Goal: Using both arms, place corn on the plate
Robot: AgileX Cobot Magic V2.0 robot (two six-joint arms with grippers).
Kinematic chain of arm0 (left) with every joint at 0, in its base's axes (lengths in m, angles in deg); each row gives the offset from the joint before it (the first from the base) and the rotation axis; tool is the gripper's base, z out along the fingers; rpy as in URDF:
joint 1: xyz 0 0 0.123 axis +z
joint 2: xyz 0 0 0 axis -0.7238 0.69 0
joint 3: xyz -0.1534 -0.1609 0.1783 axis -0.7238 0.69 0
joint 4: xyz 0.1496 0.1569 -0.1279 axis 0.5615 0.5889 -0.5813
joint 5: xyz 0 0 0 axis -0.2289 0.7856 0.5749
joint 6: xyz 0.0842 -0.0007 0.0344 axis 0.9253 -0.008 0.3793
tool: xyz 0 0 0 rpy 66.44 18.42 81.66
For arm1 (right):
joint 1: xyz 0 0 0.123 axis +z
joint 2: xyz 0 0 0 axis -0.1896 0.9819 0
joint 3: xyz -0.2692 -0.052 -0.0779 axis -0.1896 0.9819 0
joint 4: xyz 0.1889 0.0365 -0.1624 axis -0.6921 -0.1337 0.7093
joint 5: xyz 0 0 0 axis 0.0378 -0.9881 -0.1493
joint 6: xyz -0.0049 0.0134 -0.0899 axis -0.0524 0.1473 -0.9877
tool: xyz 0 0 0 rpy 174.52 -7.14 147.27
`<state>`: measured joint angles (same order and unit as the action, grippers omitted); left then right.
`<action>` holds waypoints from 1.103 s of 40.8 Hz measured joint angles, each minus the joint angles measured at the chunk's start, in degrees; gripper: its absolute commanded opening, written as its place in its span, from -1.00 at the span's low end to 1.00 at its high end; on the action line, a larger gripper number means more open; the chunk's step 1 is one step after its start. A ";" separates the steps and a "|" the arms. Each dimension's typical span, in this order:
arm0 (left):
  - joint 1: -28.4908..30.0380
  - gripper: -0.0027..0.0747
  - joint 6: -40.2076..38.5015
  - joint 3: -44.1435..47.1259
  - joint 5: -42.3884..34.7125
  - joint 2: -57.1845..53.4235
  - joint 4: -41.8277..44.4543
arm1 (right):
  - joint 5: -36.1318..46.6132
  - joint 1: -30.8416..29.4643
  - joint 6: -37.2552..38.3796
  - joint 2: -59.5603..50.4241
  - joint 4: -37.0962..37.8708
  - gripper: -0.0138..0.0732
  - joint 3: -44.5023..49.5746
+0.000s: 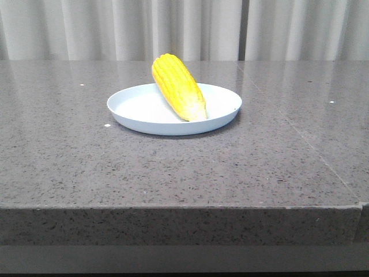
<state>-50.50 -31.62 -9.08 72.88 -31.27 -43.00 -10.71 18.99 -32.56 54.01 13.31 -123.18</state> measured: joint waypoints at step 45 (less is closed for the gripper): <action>0.00 -0.98 0.00 0.00 0.00 0.00 -2.37 | 2.35 -3.07 -0.11 -2.58 0.00 -0.88 3.10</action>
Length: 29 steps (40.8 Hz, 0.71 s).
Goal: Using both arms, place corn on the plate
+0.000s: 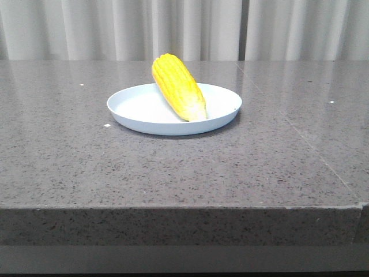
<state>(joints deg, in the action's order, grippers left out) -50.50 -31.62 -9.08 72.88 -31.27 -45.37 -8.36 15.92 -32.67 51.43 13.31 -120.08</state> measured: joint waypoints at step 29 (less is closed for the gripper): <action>0.00 -0.98 0.00 0.00 0.00 0.00 0.00 | 49.51 -22.08 0.11 -25.68 0.00 -0.88 40.43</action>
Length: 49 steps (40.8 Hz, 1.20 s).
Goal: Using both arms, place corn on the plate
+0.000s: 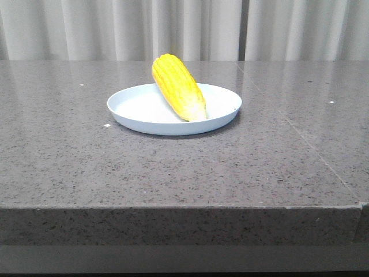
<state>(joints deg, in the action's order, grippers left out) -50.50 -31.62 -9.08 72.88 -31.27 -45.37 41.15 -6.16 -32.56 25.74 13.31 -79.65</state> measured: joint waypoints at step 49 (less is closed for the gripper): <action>0.00 -0.98 0.00 0.00 -0.32 0.00 0.00 | 6.26 -5.25 0.03 -2.69 -4.08 -0.88 7.32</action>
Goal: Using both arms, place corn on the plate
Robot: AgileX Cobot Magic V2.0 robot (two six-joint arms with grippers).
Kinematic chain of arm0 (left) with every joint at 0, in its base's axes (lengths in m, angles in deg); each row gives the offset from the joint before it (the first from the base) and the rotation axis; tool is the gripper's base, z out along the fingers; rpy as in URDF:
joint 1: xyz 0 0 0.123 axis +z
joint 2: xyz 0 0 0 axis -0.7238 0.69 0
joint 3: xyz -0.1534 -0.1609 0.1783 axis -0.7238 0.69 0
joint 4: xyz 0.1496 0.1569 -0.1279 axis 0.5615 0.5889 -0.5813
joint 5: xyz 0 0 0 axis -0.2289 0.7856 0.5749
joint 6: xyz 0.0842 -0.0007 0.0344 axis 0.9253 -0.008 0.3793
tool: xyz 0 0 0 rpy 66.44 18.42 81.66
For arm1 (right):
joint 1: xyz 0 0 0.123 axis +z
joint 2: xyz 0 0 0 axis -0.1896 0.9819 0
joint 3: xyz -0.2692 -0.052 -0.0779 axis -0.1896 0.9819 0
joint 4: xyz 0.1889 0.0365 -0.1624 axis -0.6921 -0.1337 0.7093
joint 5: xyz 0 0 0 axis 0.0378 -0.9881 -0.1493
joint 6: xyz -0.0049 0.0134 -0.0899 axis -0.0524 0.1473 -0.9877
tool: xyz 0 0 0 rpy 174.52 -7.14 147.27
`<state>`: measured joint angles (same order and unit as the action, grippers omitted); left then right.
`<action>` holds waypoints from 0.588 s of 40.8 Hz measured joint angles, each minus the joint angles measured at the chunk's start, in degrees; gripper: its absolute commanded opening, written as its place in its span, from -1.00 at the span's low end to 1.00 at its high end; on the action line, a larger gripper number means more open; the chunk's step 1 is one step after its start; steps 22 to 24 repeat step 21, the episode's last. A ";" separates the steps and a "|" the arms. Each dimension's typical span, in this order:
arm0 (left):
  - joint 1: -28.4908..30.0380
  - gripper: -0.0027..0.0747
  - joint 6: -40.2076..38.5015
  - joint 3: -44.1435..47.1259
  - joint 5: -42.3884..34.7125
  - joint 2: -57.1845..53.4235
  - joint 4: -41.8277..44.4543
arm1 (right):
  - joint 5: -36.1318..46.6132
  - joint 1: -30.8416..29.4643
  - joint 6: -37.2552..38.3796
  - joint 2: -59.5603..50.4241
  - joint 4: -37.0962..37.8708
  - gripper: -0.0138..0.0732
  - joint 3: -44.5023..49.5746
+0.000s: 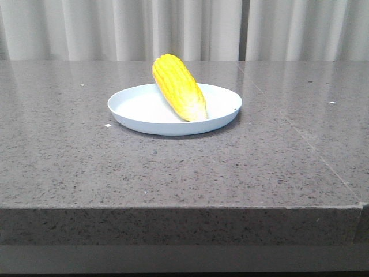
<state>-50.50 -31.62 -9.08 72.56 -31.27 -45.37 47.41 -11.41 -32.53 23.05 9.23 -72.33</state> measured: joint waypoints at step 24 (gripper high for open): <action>0.00 -0.98 0.00 0.00 0.00 0.00 0.00 | -0.97 0.00 0.00 0.00 0.00 -0.88 0.00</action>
